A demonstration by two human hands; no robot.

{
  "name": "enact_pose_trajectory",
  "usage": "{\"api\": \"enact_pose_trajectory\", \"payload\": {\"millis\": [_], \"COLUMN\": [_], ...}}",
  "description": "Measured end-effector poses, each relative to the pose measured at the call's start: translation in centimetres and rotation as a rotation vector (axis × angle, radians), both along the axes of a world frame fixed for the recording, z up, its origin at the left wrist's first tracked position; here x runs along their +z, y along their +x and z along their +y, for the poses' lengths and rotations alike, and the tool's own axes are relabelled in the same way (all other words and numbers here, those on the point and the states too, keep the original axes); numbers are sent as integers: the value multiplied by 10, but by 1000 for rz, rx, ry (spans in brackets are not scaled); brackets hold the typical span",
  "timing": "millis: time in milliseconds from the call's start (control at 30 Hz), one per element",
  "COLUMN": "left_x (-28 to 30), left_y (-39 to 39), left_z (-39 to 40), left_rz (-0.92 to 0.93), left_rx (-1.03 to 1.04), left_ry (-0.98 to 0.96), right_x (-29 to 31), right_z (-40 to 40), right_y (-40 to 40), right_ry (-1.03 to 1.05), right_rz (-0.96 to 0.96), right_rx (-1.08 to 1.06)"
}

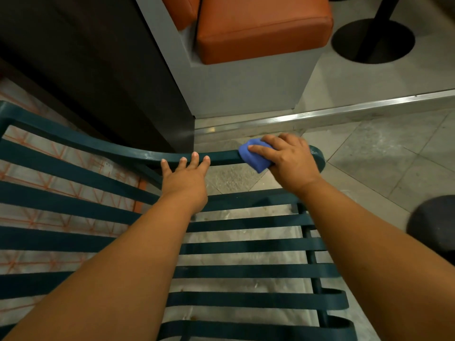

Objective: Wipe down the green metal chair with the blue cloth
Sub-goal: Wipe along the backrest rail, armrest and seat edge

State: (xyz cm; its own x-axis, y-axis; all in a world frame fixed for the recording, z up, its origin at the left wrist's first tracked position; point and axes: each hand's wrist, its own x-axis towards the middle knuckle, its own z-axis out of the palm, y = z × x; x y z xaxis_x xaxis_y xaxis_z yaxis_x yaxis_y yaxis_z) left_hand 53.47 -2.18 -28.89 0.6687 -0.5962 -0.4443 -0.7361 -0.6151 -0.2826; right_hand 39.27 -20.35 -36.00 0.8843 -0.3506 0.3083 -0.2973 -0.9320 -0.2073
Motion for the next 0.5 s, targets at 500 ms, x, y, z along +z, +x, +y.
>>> {"api": "enact_pose_trajectory", "payload": {"millis": [500], "left_x": [-1], "left_y": [-4], "left_z": [-6], "left_rz": [-56], "left_rx": [-7], "left_ry": [20], "right_x": [22], "right_z": [47], "right_y": [41], "right_ry": [34], "right_rz": [137], "right_rx": [-40]}}
